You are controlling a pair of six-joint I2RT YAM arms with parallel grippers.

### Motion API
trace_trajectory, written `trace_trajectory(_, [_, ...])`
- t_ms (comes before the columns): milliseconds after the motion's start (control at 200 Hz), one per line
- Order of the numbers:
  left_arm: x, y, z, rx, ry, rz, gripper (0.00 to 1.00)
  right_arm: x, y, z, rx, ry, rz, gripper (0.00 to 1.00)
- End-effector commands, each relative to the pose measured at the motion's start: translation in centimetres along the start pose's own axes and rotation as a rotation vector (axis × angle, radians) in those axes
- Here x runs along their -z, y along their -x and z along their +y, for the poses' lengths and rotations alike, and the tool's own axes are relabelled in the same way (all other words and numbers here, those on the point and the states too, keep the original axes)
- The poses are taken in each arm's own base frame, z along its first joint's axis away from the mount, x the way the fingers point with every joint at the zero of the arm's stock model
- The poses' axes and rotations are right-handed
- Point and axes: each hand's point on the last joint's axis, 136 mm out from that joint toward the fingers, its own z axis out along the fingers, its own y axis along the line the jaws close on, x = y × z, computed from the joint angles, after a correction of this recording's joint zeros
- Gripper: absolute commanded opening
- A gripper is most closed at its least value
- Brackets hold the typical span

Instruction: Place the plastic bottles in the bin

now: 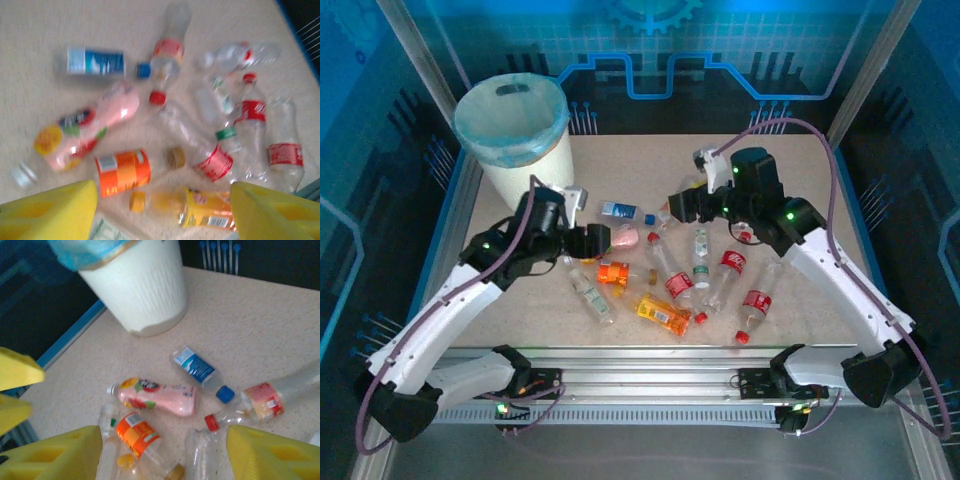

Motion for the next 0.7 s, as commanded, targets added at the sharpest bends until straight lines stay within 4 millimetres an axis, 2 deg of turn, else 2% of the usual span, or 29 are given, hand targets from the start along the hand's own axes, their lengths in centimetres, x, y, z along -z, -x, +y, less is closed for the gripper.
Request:
trace_trajectory(0, [-1.2,-4.1,1.8,0.183,0.054,0.111,0.73,-0.6,-2.7,0.4,0.013,0.055,0.079,0.67])
trace_trajectory(80, [-2.1,-5.5,3.0,0.227,0.09,0.125,0.74,-1.0,-3.8,0.2,0.002,0.056,0.106,0.67])
trace_trajectory(220, [-4.0,-6.1,4.8,0.299,0.142,0.111,0.74,-2.4,-5.0,-0.4,-0.024,0.055,0.132,0.67])
trace_trajectory(385, [-6.0,-5.0,7.4,0.549,0.088,0.039,0.73,-3.8,-4.9,-0.1,-0.052,0.092,0.153,0.66])
trace_trajectory(515, [-6.4,-3.7,10.4,0.704,0.088,-0.063,0.73,-4.5,-4.8,0.1,-0.06,0.108,0.158,0.66])
trace_trajectory(695, [-7.0,-3.3,13.1,0.853,0.094,-0.145,0.73,-5.3,-5.1,-0.1,-0.066,0.112,0.177,0.66])
